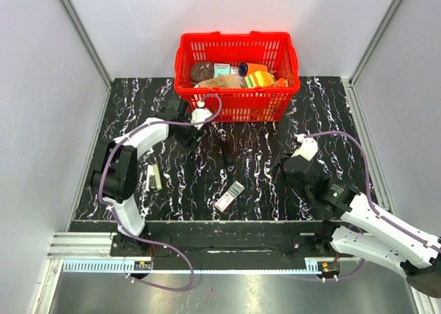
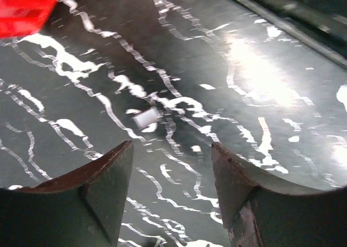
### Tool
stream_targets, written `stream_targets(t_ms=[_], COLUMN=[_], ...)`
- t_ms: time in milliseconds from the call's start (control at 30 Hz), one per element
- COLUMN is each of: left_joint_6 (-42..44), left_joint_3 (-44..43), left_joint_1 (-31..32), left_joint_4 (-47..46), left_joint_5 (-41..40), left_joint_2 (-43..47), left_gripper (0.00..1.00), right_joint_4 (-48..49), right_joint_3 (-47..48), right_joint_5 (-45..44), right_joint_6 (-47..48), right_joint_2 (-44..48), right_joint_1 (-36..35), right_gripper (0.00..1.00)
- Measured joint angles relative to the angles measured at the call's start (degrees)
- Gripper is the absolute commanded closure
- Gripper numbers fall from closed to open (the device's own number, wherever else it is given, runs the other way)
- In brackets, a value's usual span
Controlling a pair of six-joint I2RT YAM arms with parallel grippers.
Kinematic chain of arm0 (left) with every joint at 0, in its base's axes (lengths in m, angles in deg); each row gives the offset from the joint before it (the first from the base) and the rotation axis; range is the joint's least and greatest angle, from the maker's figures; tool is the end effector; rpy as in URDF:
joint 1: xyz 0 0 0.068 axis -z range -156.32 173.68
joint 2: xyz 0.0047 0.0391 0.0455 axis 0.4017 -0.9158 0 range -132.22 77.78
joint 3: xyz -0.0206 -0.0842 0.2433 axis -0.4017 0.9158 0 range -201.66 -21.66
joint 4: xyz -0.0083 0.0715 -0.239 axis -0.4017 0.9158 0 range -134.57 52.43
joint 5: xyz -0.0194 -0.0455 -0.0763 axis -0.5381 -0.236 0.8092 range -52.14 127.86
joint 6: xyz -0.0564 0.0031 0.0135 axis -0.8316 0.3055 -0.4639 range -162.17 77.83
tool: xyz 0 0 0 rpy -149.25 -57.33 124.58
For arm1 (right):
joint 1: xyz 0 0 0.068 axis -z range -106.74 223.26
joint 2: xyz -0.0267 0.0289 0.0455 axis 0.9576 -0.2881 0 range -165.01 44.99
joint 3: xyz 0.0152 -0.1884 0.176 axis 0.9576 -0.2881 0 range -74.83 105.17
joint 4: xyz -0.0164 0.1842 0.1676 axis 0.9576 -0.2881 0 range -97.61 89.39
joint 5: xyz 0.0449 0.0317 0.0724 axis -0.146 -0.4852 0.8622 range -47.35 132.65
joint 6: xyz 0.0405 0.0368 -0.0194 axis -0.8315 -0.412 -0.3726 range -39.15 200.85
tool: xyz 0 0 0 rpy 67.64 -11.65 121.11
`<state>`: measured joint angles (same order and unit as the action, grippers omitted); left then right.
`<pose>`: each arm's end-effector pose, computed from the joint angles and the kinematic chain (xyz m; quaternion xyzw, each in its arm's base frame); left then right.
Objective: Unload the staples from the stapler
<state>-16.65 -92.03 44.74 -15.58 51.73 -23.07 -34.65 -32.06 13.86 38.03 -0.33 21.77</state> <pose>0.3283 -0.1371 0.1934 0.4078 0.8671 -0.1062 0.2657 0.1206 0.1193 0.2742 0.0461 0.8713 0.1681 0.4588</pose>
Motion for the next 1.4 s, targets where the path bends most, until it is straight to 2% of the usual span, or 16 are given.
stream_targets(t_ms=[233, 533, 800, 1133, 1400], left_joint_6=[7.37, 24.85, 38.88, 51.82, 56.52], left_joint_3=[-2.25, -2.89, -7.89, -9.66, -9.66], left_joint_1=[-6.56, -5.44, -5.57, -5.66, -4.79], left_joint_4=[0.07, 1.51, 6.95, 10.43, 11.41], left_joint_5=[2.1, 7.41, 7.82, 6.38, 5.95], left_joint_2=[-4.79, -7.58, -11.91, -13.03, -13.03], left_gripper=[0.35, 0.37, 0.37, 0.43, 0.43], right_joint_4=[0.57, 1.73, 1.66, 1.64, 1.68], right_joint_3=[-0.09, -0.11, -0.11, -0.11, -0.46], right_joint_5=[0.0, 0.04, 0.02, 0.04, 0.04], right_joint_6=[0.57, 1.03, 1.03, 1.03, 1.01], right_joint_2=[-0.11, -0.61, -0.46, 0.13, 0.44], right_joint_1=[0.0, 0.0, -0.02, -0.13, -0.15], right_gripper=[0.66, 0.66, 0.67, 0.7, 0.72])
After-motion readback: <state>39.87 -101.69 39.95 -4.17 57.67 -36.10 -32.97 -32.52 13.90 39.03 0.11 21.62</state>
